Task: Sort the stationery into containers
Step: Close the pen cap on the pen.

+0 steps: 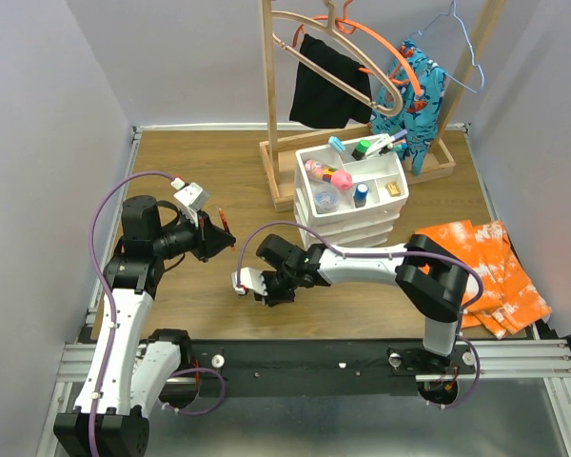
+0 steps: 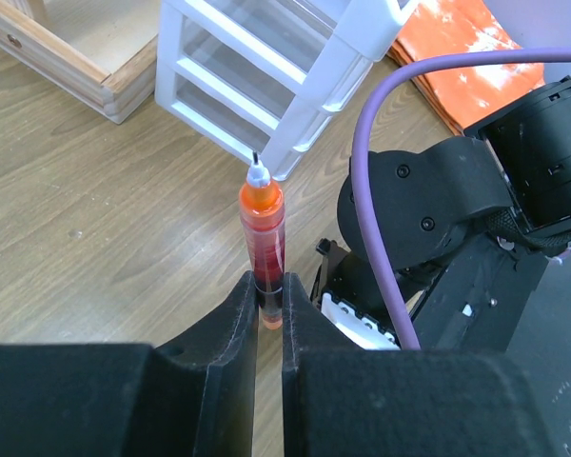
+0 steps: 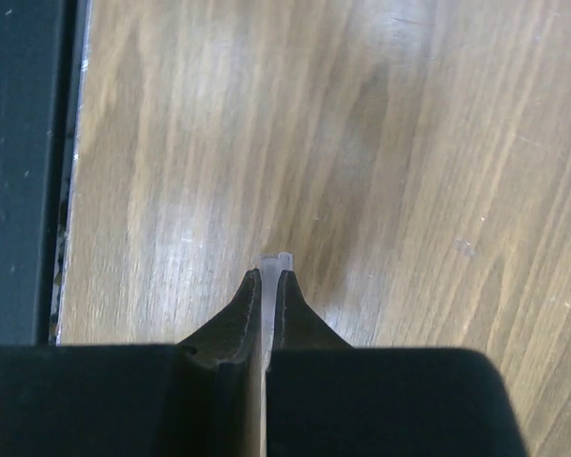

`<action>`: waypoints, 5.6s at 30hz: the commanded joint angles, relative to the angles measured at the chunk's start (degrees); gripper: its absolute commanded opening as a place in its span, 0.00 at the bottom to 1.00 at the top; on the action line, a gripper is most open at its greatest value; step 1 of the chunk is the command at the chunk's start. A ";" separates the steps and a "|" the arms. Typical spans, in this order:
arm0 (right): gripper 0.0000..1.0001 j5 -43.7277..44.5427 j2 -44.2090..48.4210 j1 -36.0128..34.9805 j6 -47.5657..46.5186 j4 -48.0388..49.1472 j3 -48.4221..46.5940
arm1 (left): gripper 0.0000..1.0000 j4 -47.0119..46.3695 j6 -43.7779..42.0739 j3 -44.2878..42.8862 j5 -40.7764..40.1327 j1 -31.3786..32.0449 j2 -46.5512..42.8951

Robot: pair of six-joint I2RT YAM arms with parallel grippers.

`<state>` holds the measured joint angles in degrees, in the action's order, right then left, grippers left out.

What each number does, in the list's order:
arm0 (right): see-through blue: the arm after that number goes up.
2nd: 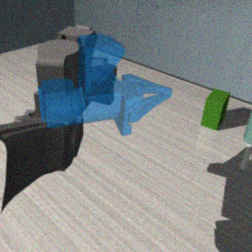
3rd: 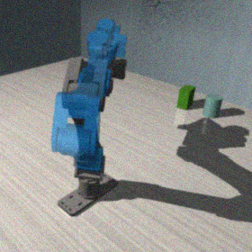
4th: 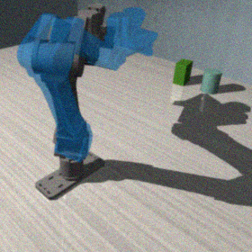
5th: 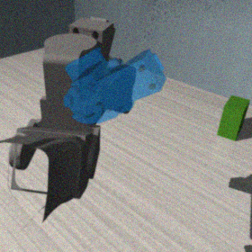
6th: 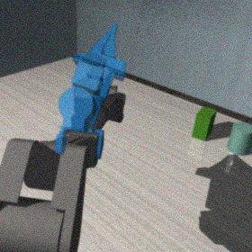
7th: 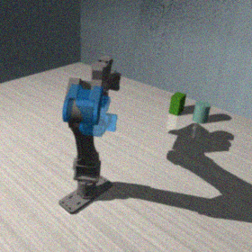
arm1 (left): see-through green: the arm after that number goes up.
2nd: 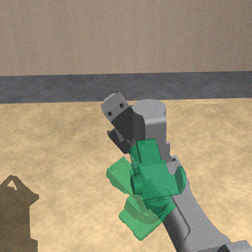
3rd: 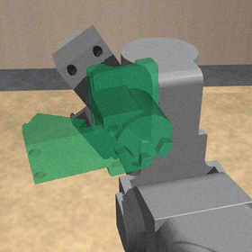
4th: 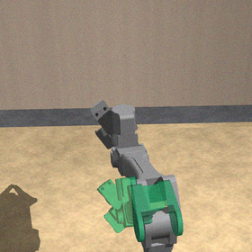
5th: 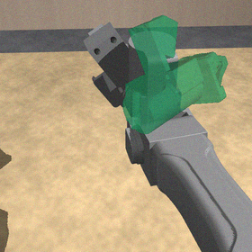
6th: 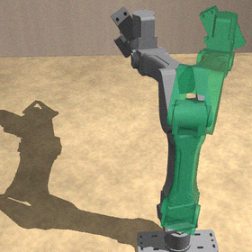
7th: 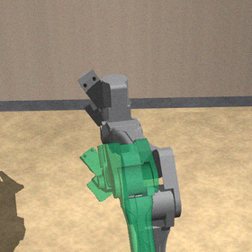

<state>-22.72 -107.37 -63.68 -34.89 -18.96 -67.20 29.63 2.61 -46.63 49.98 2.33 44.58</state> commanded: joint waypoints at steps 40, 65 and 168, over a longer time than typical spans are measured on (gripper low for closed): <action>0.01 -12.95 20.69 9.97 22.31 -16.30 -31.94 | 0.11 3.50 -8.14 -1.09 9.43 0.04 1.30; 0.01 -13.93 14.30 17.89 67.76 48.40 -19.28 | 0.00 -6.60 11.89 -15.86 27.90 7.87 17.39; 0.01 -12.52 13.51 20.35 70.84 48.76 -16.74 | 0.00 -23.74 24.72 -15.77 23.41 6.20 19.76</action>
<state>-34.85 -93.86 -43.42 35.16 29.43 -84.53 7.31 26.74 -61.39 74.08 8.99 64.58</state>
